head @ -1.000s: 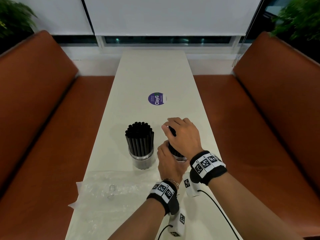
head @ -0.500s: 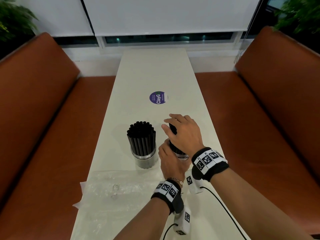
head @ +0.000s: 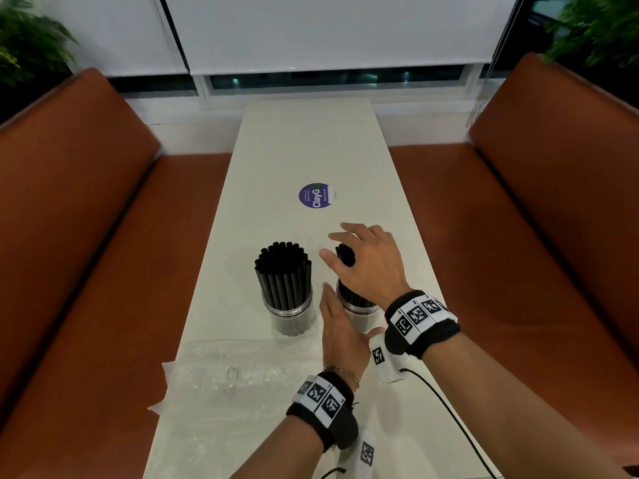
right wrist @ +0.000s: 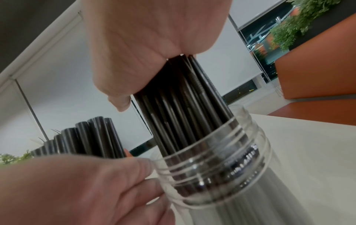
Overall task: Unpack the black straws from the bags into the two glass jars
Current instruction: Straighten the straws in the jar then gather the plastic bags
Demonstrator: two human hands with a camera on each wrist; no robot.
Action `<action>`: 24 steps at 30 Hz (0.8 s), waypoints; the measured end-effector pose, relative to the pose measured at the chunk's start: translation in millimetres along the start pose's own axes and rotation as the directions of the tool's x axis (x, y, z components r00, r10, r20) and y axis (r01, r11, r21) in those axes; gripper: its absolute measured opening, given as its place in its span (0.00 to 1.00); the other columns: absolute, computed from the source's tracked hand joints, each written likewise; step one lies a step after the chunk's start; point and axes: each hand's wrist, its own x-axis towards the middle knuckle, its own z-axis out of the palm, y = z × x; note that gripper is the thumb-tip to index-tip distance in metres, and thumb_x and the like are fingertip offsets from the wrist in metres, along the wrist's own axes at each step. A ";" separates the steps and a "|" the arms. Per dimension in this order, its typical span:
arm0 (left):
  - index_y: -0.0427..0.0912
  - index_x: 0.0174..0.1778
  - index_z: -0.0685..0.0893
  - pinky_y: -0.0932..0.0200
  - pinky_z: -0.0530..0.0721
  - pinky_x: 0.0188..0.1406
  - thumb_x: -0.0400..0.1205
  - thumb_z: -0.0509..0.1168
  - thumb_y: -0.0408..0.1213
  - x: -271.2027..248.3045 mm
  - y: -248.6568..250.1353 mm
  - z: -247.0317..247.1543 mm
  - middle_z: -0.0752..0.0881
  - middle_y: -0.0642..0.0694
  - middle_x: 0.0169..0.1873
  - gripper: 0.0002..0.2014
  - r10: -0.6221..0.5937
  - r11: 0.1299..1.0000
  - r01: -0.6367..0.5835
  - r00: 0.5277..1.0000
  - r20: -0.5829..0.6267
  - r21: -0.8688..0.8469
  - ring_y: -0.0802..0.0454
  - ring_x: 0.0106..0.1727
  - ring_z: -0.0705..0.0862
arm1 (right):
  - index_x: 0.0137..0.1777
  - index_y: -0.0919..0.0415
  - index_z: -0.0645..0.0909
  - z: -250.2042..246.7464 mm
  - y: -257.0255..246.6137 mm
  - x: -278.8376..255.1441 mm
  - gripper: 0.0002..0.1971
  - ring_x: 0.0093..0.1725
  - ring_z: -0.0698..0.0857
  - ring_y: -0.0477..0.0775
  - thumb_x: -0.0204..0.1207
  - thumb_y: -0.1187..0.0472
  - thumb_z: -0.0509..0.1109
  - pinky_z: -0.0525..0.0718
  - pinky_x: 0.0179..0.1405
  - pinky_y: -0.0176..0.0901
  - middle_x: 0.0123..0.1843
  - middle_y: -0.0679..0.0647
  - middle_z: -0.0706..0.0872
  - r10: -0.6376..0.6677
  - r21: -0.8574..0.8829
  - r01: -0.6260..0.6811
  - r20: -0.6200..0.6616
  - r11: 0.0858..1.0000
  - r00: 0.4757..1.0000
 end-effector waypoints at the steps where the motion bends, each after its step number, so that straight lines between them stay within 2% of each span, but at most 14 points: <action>1: 0.37 0.94 0.43 0.73 0.55 0.79 0.77 0.84 0.35 -2.3 -1.1 -3.2 0.52 0.42 0.94 0.62 0.007 1.000 -0.007 1.000 0.007 0.001 0.47 0.93 0.59 | 0.68 0.44 0.91 -1.5 -0.5 -0.2 0.24 0.68 0.87 0.60 0.81 0.32 0.70 0.83 0.69 0.58 0.76 0.49 0.88 0.004 -0.001 -0.004 0.009 1.000 1.000; 3: 0.39 0.94 0.43 0.73 0.53 0.80 0.77 0.84 0.35 -5.7 -5.8 -8.7 0.53 0.43 0.94 0.61 0.014 1.000 -0.014 1.000 0.020 0.009 0.49 0.94 0.57 | 0.69 0.44 0.90 -5.0 -0.9 -0.9 0.26 0.70 0.85 0.60 0.81 0.31 0.68 0.82 0.71 0.58 0.77 0.49 0.87 0.011 0.001 -0.011 0.024 1.000 1.000; 7: 0.44 0.95 0.43 0.64 0.57 0.86 0.79 0.82 0.34 -15.3 -13.4 -20.5 0.53 0.47 0.94 0.60 -0.002 1.000 0.001 0.998 0.070 0.012 0.50 0.94 0.56 | 0.70 0.43 0.89 -14.5 0.3 -2.2 0.27 0.73 0.83 0.58 0.80 0.28 0.67 0.79 0.74 0.58 0.78 0.47 0.86 0.037 0.015 -0.037 0.029 0.999 0.999; 10: 0.49 0.95 0.44 0.49 0.63 0.92 0.77 0.83 0.36 -23.8 -19.5 -28.0 0.55 0.49 0.94 0.62 -0.019 0.999 0.022 0.995 0.100 -0.030 0.48 0.93 0.60 | 0.70 0.41 0.89 -26.3 2.7 -4.2 0.27 0.76 0.82 0.56 0.79 0.27 0.68 0.78 0.76 0.59 0.78 0.46 0.86 0.078 0.064 -0.078 0.004 0.995 0.997; 12: 0.52 0.95 0.45 0.42 0.69 0.90 0.74 0.84 0.37 -28.9 -24.1 -32.6 0.57 0.50 0.94 0.62 -0.020 0.998 0.027 0.994 0.108 -0.064 0.47 0.93 0.63 | 0.70 0.41 0.89 -37.9 6.3 -5.5 0.27 0.77 0.82 0.56 0.80 0.28 0.67 0.76 0.78 0.59 0.79 0.46 0.86 0.110 0.108 -0.108 -0.015 0.988 0.994; 14: 0.52 0.95 0.48 0.41 0.71 0.89 0.73 0.84 0.38 -34.1 -29.4 -37.3 0.58 0.51 0.93 0.62 -0.019 0.997 0.027 0.994 0.110 -0.072 0.46 0.92 0.64 | 0.72 0.43 0.88 -51.7 11.9 -7.2 0.26 0.78 0.81 0.56 0.83 0.30 0.67 0.73 0.79 0.56 0.79 0.47 0.86 0.147 0.147 -0.141 -0.036 0.979 0.988; 16: 0.51 0.95 0.51 0.47 0.71 0.89 0.73 0.85 0.35 -39.9 -32.9 -44.2 0.61 0.51 0.92 0.61 -0.023 0.996 0.032 0.994 0.107 -0.086 0.47 0.92 0.66 | 0.72 0.44 0.87 -65.4 18.2 -10.8 0.26 0.78 0.81 0.56 0.85 0.31 0.64 0.73 0.80 0.57 0.79 0.48 0.86 0.183 0.180 -0.169 -0.063 0.969 0.981; 18: 0.48 0.95 0.54 0.62 0.72 0.81 0.74 0.85 0.31 -47.1 -32.9 -53.0 0.65 0.50 0.91 0.59 -0.040 0.992 0.054 0.991 0.124 -0.110 0.49 0.90 0.69 | 0.74 0.44 0.86 -77.3 25.5 -18.2 0.26 0.78 0.80 0.55 0.86 0.31 0.61 0.75 0.80 0.57 0.79 0.47 0.86 0.231 0.208 -0.211 -0.079 0.955 0.970; 19: 0.47 0.95 0.55 0.66 0.72 0.77 0.74 0.85 0.30 -51.8 -31.5 -58.5 0.66 0.49 0.90 0.58 -0.045 0.992 0.060 0.990 0.131 -0.112 0.50 0.88 0.71 | 0.75 0.43 0.85 -82.7 29.0 -23.8 0.27 0.79 0.79 0.54 0.87 0.31 0.60 0.74 0.79 0.55 0.79 0.47 0.85 0.264 0.229 -0.241 -0.075 0.943 0.962; 21: 0.45 0.94 0.61 0.69 0.73 0.74 0.75 0.85 0.31 -62.2 -32.4 -71.9 0.71 0.48 0.88 0.54 -0.030 0.995 0.041 0.993 0.113 -0.093 0.51 0.85 0.75 | 0.77 0.44 0.82 -90.1 34.9 -39.6 0.28 0.80 0.78 0.53 0.87 0.30 0.58 0.73 0.76 0.52 0.79 0.46 0.84 0.329 0.280 -0.303 -0.050 0.911 0.943; 24: 0.49 0.84 0.77 0.77 0.75 0.69 0.76 0.85 0.37 -80.9 -39.1 -100.6 0.84 0.56 0.75 0.40 0.054 0.999 -0.054 0.998 0.032 -0.002 0.64 0.72 0.83 | 0.78 0.50 0.79 -97.3 38.7 -74.3 0.31 0.74 0.82 0.53 0.88 0.29 0.57 0.81 0.73 0.58 0.76 0.49 0.85 0.436 0.374 -0.395 -0.030 0.839 0.899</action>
